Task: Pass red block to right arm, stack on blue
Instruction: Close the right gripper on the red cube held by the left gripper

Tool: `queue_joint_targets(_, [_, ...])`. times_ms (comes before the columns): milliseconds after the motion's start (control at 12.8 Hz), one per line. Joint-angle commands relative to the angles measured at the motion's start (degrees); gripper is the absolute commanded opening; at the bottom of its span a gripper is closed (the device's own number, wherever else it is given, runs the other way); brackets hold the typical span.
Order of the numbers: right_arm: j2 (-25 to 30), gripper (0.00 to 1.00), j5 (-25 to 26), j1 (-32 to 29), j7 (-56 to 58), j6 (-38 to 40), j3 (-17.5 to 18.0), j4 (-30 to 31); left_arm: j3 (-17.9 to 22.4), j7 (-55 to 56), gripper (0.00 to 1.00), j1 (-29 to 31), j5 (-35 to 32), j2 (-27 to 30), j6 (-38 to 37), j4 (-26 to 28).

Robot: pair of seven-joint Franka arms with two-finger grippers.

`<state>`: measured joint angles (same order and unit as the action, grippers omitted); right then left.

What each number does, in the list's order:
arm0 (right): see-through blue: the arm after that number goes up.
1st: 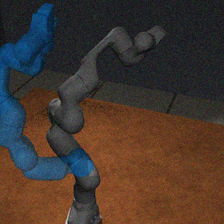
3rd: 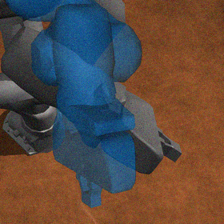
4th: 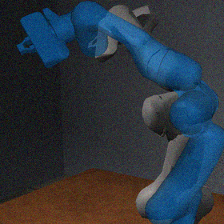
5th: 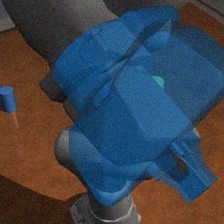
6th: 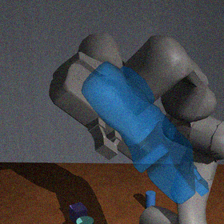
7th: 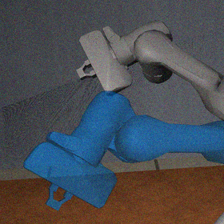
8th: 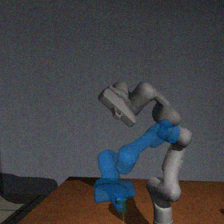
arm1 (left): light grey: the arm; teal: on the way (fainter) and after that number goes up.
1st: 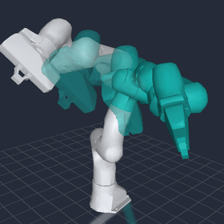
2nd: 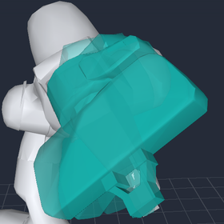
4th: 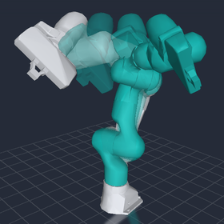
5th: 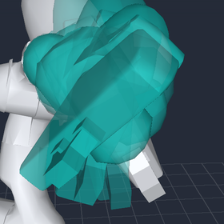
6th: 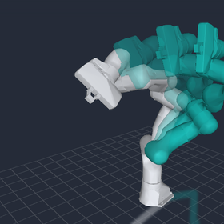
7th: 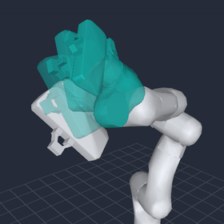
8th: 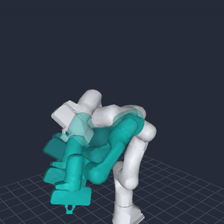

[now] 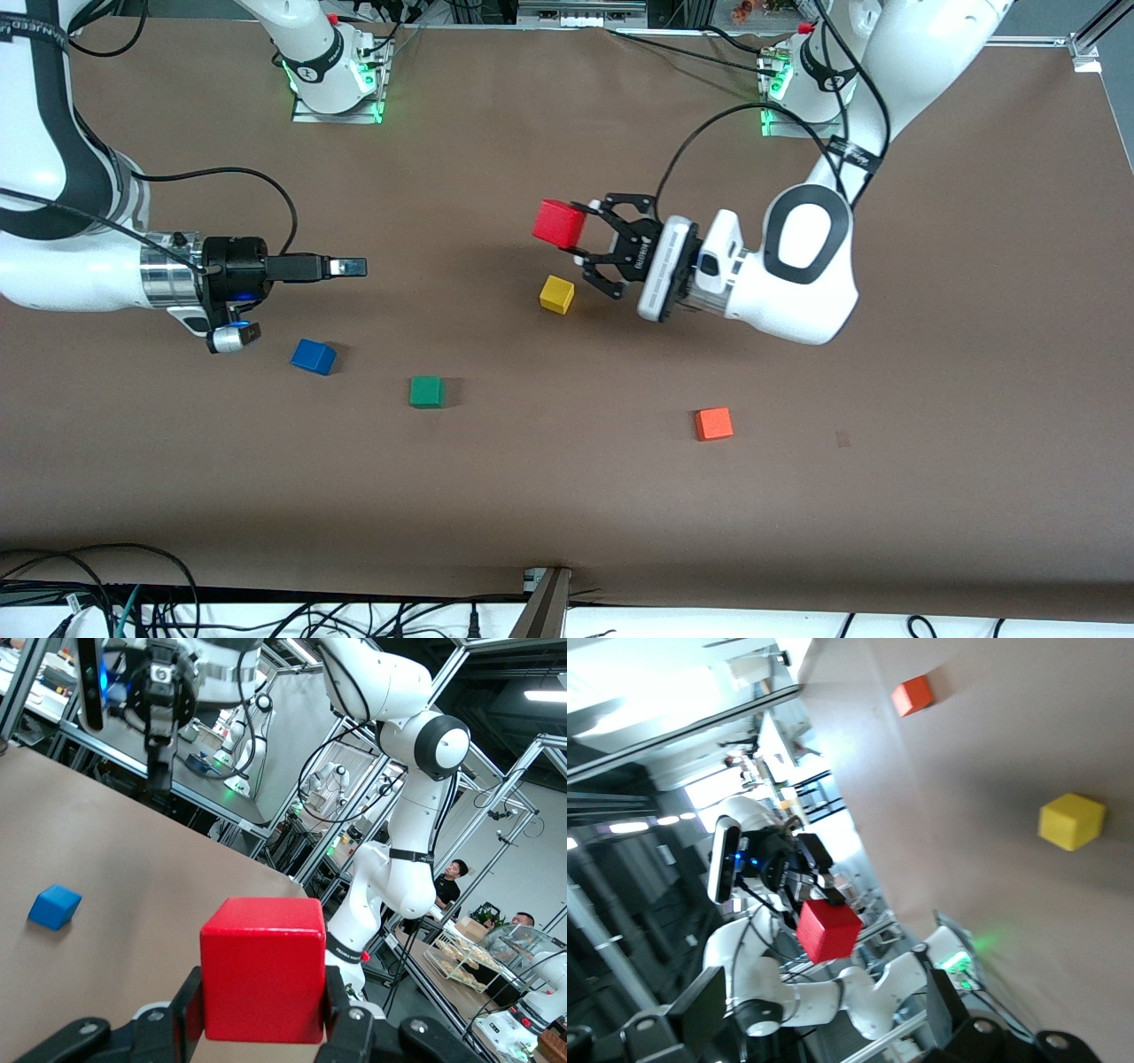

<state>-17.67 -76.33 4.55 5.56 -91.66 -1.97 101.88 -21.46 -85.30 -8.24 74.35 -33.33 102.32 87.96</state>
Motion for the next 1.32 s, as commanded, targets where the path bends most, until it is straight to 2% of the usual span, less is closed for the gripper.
queue_joint_targets(0, [5.7, 1.00, -8.2, -0.2, 5.4, -2.5, 2.9, 10.8, 0.5, -0.7, 0.00, -4.5, 5.9, -2.2, 4.2, -3.6])
queue_joint_targets(156, [9.1, 1.00, -14.0, -0.2, 9.9, -3.4, 5.0, 17.4, 0.5, -0.7, 0.00, -7.4, 9.6, -2.2, 9.4, -3.8])
queue_joint_targets(468, [12.8, 1.00, -15.3, -0.2, 12.1, -3.0, 6.7, 24.2, 0.5, 0.0, 0.00, -10.5, 12.9, -3.6, 13.5, -5.8])
queue_joint_targets(623, [12.5, 1.00, -16.3, -0.2, 12.2, -2.9, 8.6, 24.8, 0.5, 1.1, 0.00, -10.9, 13.0, -3.7, 13.8, -5.8])
queue_joint_targets(779, [11.3, 1.00, -20.8, -0.2, 12.1, -2.7, 10.4, 25.4, 0.5, 2.4, 0.00, -11.0, 12.9, -3.7, 13.8, -5.9])
queue_joint_targets(1013, [10.0, 1.00, -22.9, -0.2, 12.2, -3.0, 10.8, 25.3, 0.5, 2.5, 0.00, -11.0, 13.0, -3.8, 13.8, -5.9])
queue_joint_targets(1247, [9.0, 1.00, -27.4, 0.0, 12.3, -3.4, 10.9, 24.8, 0.5, 2.5, 0.00, -11.0, 13.1, -3.9, 13.8, -5.9])
